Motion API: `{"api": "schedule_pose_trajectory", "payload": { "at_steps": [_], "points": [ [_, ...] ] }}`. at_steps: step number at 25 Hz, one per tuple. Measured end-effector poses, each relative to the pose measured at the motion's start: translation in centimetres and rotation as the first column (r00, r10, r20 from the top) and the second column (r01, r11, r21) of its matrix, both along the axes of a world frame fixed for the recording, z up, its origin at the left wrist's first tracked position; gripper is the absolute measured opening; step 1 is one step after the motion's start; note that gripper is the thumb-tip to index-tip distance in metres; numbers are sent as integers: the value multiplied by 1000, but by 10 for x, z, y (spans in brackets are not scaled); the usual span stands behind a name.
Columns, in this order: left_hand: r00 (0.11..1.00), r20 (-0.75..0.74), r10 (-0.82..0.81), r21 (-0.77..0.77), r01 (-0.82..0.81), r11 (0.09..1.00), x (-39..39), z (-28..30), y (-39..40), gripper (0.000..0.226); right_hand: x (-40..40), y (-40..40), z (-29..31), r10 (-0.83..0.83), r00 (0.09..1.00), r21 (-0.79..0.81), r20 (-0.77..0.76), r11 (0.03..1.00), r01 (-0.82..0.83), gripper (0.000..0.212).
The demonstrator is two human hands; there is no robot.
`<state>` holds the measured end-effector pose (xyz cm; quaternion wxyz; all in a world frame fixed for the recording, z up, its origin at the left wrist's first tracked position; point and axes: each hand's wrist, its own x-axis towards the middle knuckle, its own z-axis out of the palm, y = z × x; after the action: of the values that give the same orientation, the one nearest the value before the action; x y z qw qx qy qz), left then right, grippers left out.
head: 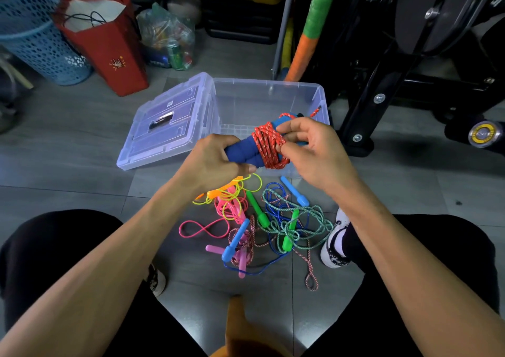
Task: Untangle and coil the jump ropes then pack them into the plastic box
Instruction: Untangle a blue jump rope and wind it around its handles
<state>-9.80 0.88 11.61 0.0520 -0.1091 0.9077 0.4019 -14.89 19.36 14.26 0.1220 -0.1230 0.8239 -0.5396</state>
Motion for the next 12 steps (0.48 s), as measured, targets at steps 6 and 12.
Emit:
{"api": "schedule_pose_trajectory", "payload": {
  "at_steps": [6, 12],
  "points": [
    [995, -98, 33, -222, -54, 974, 4, -6, 19, 18, 8, -3, -10, 95, 885, 552, -456, 810, 198, 15],
    [998, -56, 39, -250, -52, 967, 1, -10, 22, 17, 10, -6, -22, 187, 918, 684, -349, 721, 113, 11]
  ]
}}
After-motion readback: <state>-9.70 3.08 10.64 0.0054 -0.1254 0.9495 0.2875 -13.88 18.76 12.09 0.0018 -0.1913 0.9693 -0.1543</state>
